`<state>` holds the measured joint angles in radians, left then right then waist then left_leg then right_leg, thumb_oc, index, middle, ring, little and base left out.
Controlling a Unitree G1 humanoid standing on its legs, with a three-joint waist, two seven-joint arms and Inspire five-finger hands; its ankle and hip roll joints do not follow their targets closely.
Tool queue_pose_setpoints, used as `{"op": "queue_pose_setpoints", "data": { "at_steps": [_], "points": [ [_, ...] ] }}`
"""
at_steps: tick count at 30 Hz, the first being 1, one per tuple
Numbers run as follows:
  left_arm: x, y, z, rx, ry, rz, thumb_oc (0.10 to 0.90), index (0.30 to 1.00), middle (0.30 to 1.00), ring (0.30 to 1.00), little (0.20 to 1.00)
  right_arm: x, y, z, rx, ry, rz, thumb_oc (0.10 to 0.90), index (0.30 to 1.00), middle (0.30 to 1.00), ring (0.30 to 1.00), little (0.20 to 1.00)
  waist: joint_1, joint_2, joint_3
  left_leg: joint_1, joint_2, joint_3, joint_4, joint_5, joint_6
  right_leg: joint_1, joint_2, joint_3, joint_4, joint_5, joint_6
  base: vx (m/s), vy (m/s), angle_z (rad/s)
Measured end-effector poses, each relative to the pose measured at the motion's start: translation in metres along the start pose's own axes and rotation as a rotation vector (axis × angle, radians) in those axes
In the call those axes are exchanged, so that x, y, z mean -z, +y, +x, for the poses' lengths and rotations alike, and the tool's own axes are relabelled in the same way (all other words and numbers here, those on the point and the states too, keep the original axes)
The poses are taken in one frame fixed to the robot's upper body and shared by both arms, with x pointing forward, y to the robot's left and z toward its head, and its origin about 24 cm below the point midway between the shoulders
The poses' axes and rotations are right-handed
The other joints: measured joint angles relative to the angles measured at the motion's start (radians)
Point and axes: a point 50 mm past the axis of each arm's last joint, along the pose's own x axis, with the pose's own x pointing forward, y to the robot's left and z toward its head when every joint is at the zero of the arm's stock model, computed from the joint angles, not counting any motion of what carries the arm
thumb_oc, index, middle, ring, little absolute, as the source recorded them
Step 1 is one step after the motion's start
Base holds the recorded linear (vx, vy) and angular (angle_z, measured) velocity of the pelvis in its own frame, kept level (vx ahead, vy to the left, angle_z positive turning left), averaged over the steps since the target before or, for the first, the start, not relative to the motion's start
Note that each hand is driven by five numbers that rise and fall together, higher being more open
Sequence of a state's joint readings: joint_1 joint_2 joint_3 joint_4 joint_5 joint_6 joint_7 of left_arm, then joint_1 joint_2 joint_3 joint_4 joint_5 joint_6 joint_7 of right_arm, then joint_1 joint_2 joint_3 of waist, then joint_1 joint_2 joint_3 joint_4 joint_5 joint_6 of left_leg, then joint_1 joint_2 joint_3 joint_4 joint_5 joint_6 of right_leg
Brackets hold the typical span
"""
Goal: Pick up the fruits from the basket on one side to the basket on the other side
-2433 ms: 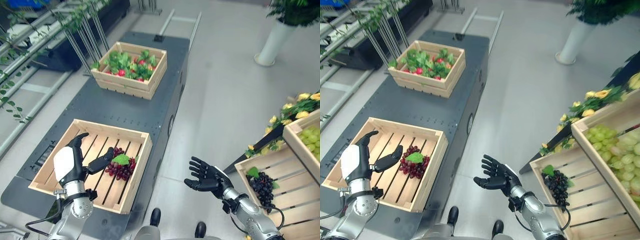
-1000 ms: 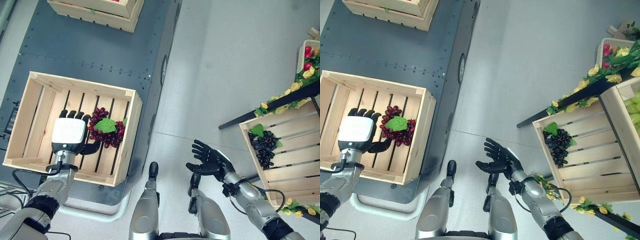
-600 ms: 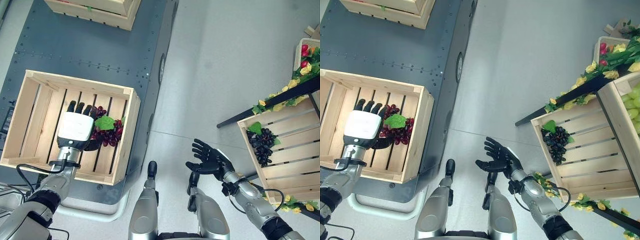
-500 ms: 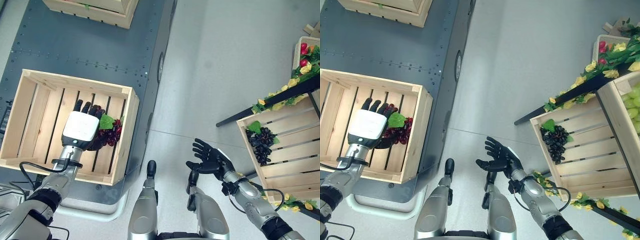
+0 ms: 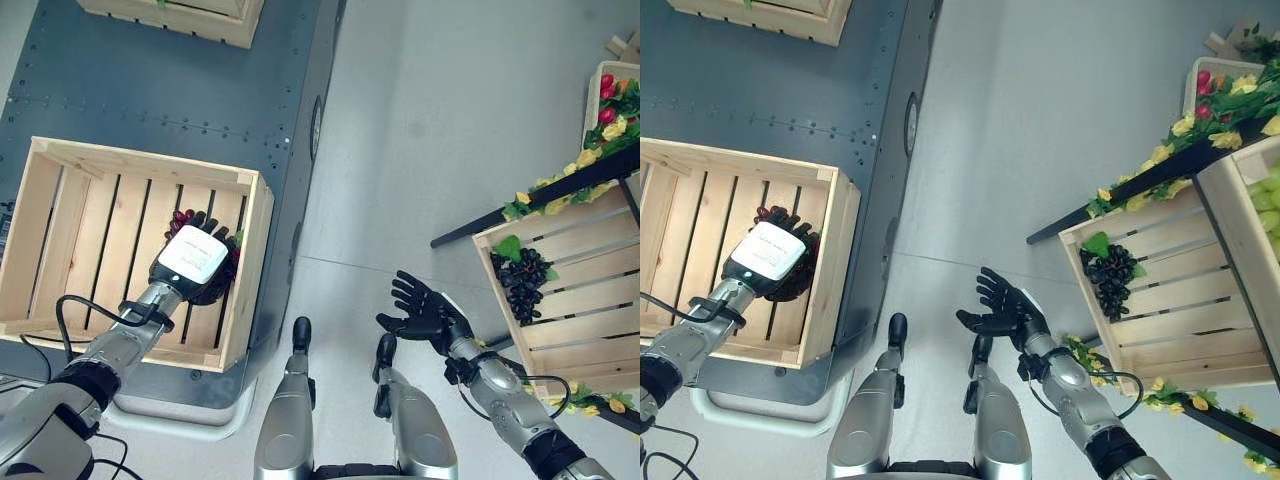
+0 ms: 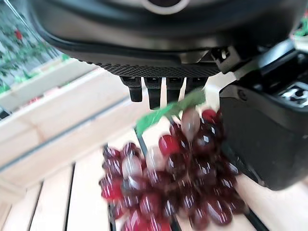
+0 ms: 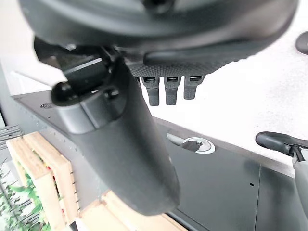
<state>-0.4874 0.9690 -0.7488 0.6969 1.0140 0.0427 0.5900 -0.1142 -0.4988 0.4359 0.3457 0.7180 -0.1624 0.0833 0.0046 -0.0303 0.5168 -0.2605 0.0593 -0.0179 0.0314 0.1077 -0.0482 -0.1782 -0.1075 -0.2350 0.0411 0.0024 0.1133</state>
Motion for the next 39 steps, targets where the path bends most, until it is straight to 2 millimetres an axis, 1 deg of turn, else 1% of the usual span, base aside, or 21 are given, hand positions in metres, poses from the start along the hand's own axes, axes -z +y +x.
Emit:
{"op": "queue_pose_setpoints", "data": {
  "at_steps": [4, 8, 13, 17, 18, 20, 22, 24, 26, 31, 39],
  "points": [
    [-0.001, 0.004, 0.008, 0.031, 0.009, 0.010, 0.800, 0.900, 0.900, 0.900, 0.900, -0.002, -0.001, 0.001, 0.022, -0.006, -0.002, 0.800, 0.900, 0.900, 0.900, 0.900, -0.001, 0.004, 0.002, -0.003, -0.005, 0.001, 0.002, 0.002, 0.003, -0.008, -0.007, -0.001, 0.018, -0.007, 0.006, 0.00, 0.000, 0.00],
    [0.002, 0.013, 0.018, 0.040, 0.064, 0.007, 0.800, 0.900, 0.900, 0.900, 0.900, -0.010, 0.002, 0.005, 0.026, -0.033, -0.003, 0.800, 0.900, 0.900, 0.900, 0.900, -0.008, 0.004, 0.002, -0.038, -0.006, 0.001, 0.016, 0.006, 0.006, -0.044, -0.009, -0.002, 0.040, -0.012, 0.006, 0.00, -0.009, 0.03],
    [-0.006, 0.019, 0.031, 0.061, 0.134, -0.022, 0.800, 0.900, 0.900, 0.900, 0.900, -0.012, 0.002, 0.006, 0.035, -0.042, -0.004, 0.800, 0.900, 0.900, 0.900, 0.900, -0.015, 0.004, 0.002, -0.066, -0.007, 0.002, 0.031, 0.010, 0.007, -0.078, -0.014, -0.003, 0.078, -0.023, 0.004, 0.00, -0.008, 0.04],
    [-0.011, 0.018, 0.034, 0.066, 0.168, -0.028, 0.800, 0.900, 0.900, 0.900, 0.900, -0.012, 0.003, 0.006, 0.038, -0.043, -0.005, 0.800, 0.900, 0.900, 0.900, 0.900, -0.018, 0.003, 0.002, -0.069, -0.007, 0.002, 0.032, 0.013, 0.008, -0.089, -0.014, -0.004, 0.092, -0.029, 0.008, 0.00, 0.000, 0.00],
    [-0.011, 0.018, 0.034, 0.065, 0.171, -0.027, 0.740, 0.811, 0.811, 0.811, 0.811, -0.013, 0.003, 0.006, 0.041, -0.045, -0.005, 0.800, 0.900, 0.900, 0.900, 0.900, -0.018, 0.003, 0.002, -0.072, -0.007, 0.002, 0.032, 0.014, 0.009, -0.093, -0.015, -0.003, 0.096, -0.029, 0.008, 0.00, 0.000, 0.00],
    [-0.011, 0.020, 0.036, 0.056, 0.178, -0.028, 0.400, 0.300, 0.300, 0.300, 0.300, -0.014, 0.003, 0.007, 0.049, -0.048, -0.005, 0.800, 0.900, 0.900, 0.900, 0.900, -0.019, 0.003, 0.002, -0.083, -0.007, 0.002, 0.039, 0.015, 0.009, -0.103, -0.015, -0.003, 0.103, -0.030, 0.008, 0.00, 0.000, 0.00],
    [-0.011, 0.023, 0.040, 0.041, 0.183, -0.028, 0.400, 0.300, 0.300, 0.300, 0.300, -0.014, 0.003, 0.007, 0.055, -0.050, -0.006, 0.800, 0.900, 0.900, 0.900, 0.900, -0.021, 0.002, 0.002, -0.091, -0.006, 0.002, 0.043, 0.015, 0.009, -0.111, -0.015, -0.003, 0.109, -0.030, 0.008, 0.00, 0.000, 0.00],
    [-0.006, 0.032, 0.047, 0.009, 0.194, -0.024, 0.400, 0.300, 0.300, 0.300, 0.300, -0.017, 0.004, 0.009, 0.059, -0.059, -0.009, 0.800, 0.900, 0.900, 0.900, 0.900, -0.020, 0.000, 0.002, -0.099, -0.006, 0.002, 0.047, 0.018, 0.013, -0.121, -0.016, -0.003, 0.118, -0.031, 0.007, 0.00, 0.000, 0.00],
    [-0.002, 0.037, 0.052, 0.002, 0.208, -0.017, 0.400, 0.300, 0.300, 0.300, 0.300, -0.019, 0.004, 0.010, 0.056, -0.066, -0.011, 0.800, 0.900, 0.900, 0.900, 0.900, -0.022, -0.002, 0.002, -0.101, -0.006, 0.002, 0.047, 0.018, 0.013, -0.124, -0.016, -0.002, 0.121, -0.031, 0.007, 0.00, 0.000, 0.00],
    [0.000, 0.033, 0.052, 0.032, 0.218, -0.010, 0.400, 0.300, 0.300, 0.300, 0.300, -0.019, 0.005, 0.011, 0.053, -0.068, -0.011, 0.800, 0.900, 0.900, 0.900, 0.900, -0.033, -0.014, 0.003, -0.103, -0.006, 0.002, 0.049, 0.018, 0.013, -0.126, -0.016, 0.000, 0.121, -0.031, 0.007, 0.00, 0.000, 0.00],
    [0.002, 0.033, 0.051, 0.015, 0.229, -0.020, 0.400, 0.300, 0.300, 0.300, 0.300, -0.020, 0.006, 0.012, 0.049, -0.075, -0.012, 0.800, 0.900, 0.900, 0.900, 0.900, -0.033, -0.015, 0.003, -0.102, -0.006, 0.002, 0.049, 0.018, 0.013, -0.125, -0.016, -0.001, 0.121, -0.027, 0.001, 0.00, 0.000, 0.00]
  ]
}}
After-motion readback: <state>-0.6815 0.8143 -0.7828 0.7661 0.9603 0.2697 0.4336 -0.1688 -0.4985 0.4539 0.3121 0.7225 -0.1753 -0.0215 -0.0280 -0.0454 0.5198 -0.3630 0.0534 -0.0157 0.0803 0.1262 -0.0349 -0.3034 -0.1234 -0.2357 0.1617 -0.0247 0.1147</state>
